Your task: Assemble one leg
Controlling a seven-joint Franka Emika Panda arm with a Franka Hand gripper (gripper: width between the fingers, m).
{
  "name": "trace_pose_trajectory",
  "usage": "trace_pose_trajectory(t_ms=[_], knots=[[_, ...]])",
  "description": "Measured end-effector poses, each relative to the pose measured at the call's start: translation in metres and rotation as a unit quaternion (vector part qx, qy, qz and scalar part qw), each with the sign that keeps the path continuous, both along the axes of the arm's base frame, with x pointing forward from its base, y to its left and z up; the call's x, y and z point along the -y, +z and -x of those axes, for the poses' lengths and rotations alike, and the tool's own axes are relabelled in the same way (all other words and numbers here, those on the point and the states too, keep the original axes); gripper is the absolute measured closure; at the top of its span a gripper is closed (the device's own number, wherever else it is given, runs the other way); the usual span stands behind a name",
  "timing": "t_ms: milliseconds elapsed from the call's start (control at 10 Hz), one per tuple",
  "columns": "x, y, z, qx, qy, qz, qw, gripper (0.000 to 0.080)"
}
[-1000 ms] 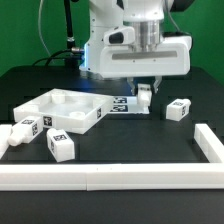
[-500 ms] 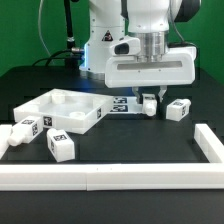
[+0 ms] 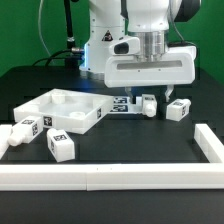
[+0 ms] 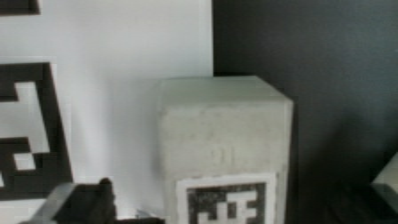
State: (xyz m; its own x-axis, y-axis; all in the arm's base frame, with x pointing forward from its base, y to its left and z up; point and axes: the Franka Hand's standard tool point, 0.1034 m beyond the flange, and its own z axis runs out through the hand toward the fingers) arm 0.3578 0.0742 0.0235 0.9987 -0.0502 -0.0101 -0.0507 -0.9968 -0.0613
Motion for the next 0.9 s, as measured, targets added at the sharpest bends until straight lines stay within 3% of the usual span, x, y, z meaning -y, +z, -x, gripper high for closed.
trace_pose_trajectory(t_ms=[100,300,400,500,900], knots=[[0.010,0.020,0.003,-0.008,0.015,-0.004,1.000,0.0161],[0.026,0.053,0.000,-0.002,0.047,-0.009,0.999,0.0152],[0.034,0.069,-0.010,0.022,0.098,0.001,0.995,0.0152],[0.037,0.072,-0.018,0.058,0.177,0.011,0.982,0.0150],[0.034,0.074,-0.030,0.058,0.150,0.007,0.987,0.0150]])
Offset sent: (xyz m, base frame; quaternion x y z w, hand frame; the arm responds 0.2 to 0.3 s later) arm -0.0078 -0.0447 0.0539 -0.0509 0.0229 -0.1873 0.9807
